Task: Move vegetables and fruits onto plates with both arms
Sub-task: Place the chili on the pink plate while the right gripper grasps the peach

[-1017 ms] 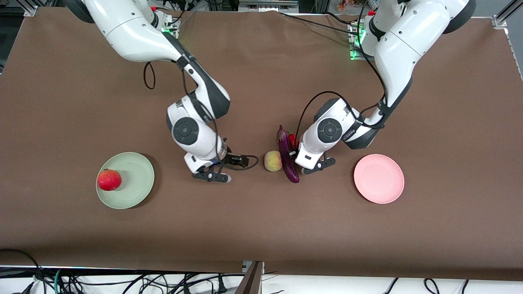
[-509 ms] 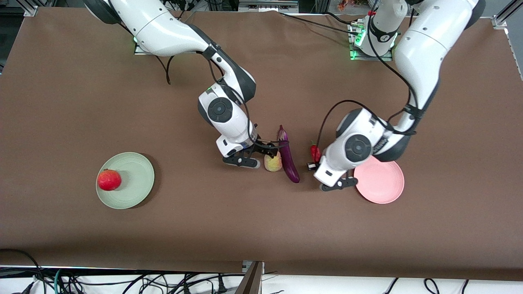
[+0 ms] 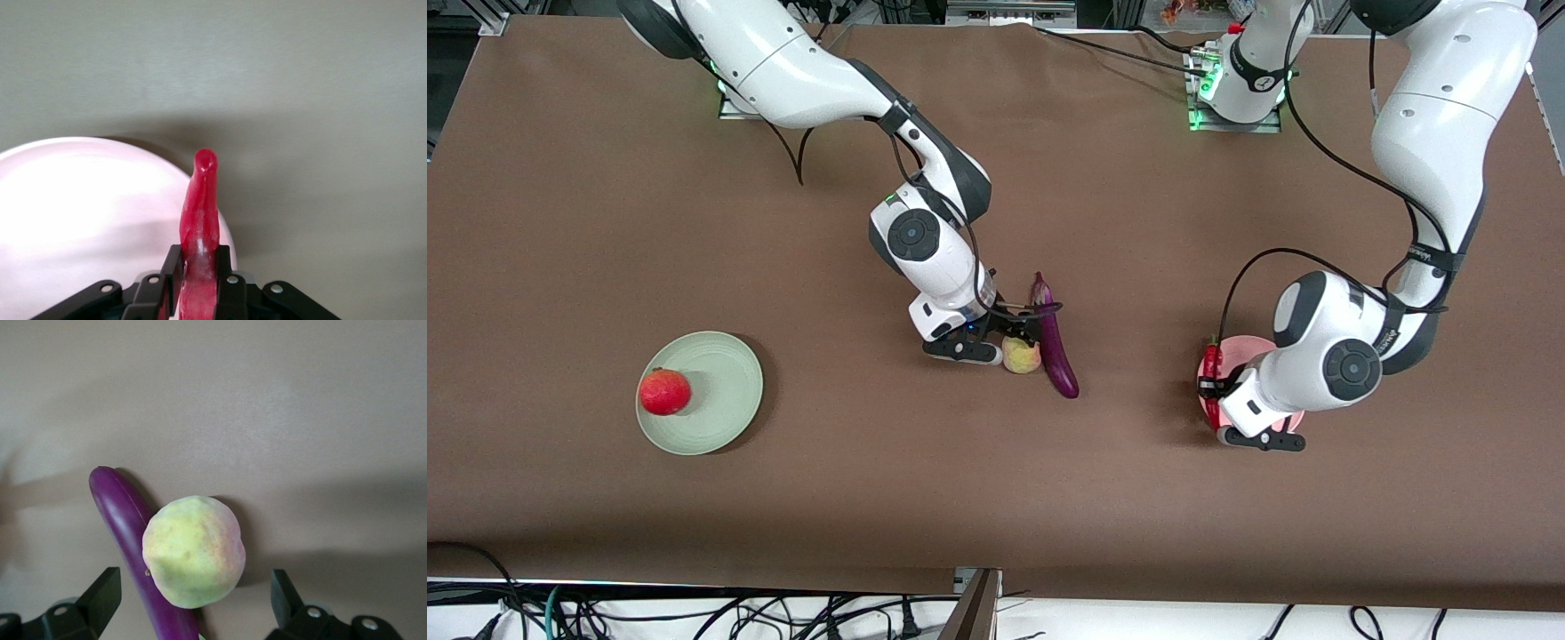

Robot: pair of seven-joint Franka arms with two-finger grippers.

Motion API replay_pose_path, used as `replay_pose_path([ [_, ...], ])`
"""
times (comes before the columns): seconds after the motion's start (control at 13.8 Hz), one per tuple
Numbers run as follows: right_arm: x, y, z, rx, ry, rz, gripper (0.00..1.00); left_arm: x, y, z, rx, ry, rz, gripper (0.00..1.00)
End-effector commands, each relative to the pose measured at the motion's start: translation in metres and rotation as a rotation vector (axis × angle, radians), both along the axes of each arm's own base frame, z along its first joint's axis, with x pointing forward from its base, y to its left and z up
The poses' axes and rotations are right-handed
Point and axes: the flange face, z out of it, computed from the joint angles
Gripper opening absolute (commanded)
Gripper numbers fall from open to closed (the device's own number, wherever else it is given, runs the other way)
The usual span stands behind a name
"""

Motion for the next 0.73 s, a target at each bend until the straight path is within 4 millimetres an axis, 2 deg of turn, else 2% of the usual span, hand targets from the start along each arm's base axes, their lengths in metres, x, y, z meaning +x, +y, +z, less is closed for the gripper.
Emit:
replay_pose_path([
  [0.0,-0.003,0.008,-0.006,-0.006,-0.047,0.023,0.99,0.0,0.001,-0.006,0.019,-0.003,-0.047,0.0],
  [0.07,-0.003,0.008,-0.008,-0.013,-0.054,0.031,0.99,0.0,0.002,-0.006,0.016,0.0,-0.041,0.0],
  [0.15,-0.004,0.009,-0.009,-0.012,-0.061,0.035,0.99,0.0,0.004,-0.008,0.014,0.002,-0.037,0.17],
  [0.22,-0.006,0.012,-0.012,-0.003,-0.07,0.037,0.99,0.0,0.005,-0.008,0.012,0.003,-0.031,0.88],
  [0.29,-0.006,0.014,-0.012,0.004,-0.083,0.038,0.99,0.001,0.008,-0.007,0.009,0.004,-0.022,1.0],
  [0.36,-0.004,0.012,-0.017,0.004,-0.092,0.034,0.99,0.001,0.017,-0.004,-0.006,0.012,0.004,1.0],
  [0.65,-0.011,0.019,-0.03,-0.002,-0.129,0.048,0.99,0.001,0.01,0.003,-0.046,0.021,0.031,1.0],
])
